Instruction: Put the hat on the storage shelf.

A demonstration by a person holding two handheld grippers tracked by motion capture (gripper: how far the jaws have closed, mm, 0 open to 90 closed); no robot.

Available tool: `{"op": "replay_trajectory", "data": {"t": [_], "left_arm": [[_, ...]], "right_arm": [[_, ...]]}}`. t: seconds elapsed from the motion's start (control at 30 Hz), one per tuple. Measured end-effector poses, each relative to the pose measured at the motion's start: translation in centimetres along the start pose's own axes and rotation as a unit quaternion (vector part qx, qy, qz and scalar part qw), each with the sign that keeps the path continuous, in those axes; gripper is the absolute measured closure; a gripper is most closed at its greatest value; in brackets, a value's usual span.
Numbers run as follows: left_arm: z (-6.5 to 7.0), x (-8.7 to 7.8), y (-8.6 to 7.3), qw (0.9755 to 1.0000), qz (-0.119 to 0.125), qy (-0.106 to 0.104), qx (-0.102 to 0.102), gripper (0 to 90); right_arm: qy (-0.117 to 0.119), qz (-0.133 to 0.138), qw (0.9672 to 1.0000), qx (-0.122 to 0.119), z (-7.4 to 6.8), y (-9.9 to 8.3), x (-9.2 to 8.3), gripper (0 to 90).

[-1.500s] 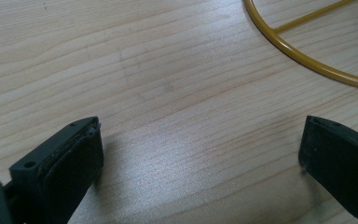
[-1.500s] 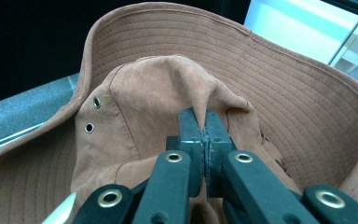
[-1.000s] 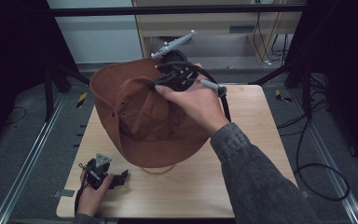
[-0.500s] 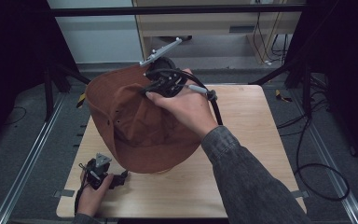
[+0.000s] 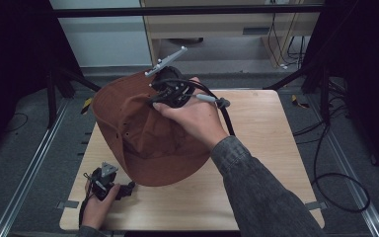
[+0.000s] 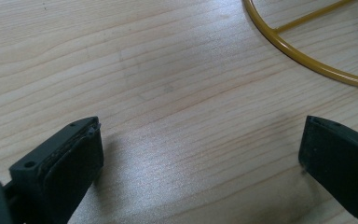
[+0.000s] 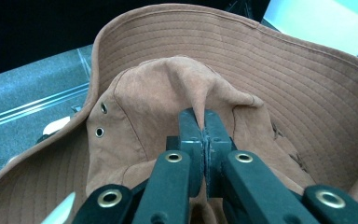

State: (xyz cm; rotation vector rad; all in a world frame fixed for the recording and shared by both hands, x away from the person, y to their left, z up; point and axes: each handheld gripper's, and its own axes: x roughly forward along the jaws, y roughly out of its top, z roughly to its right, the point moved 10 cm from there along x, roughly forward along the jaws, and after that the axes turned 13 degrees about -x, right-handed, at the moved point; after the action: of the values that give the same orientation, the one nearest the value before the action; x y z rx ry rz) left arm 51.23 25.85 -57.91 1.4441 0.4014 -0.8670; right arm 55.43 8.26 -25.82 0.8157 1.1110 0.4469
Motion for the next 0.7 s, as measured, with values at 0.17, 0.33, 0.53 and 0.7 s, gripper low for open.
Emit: {"op": "replay_trajectory", "data": {"t": [0.17,0.33,0.53,0.7], "left_arm": [[0.0,0.0,0.0,1.0,0.0,0.0,0.0,0.0],[0.12,0.09,0.09,1.0,0.006,-0.001,-0.007,0.0],[0.12,0.09,0.08,1.0,0.006,-0.001,-0.008,0.0],[0.02,0.01,0.0,1.0,0.0,-0.001,0.0,0.0]], "right_arm": [[0.0,-0.003,1.0,0.004,0.31,-0.23,0.09,89.3],[0.0,-0.008,0.9999,0.006,0.49,-0.49,0.24,89.3],[-0.001,-0.017,0.9998,0.012,0.57,-0.92,0.53,89.2],[0.001,-0.02,0.9997,0.01,0.38,-1.04,0.81,89.2]]}}
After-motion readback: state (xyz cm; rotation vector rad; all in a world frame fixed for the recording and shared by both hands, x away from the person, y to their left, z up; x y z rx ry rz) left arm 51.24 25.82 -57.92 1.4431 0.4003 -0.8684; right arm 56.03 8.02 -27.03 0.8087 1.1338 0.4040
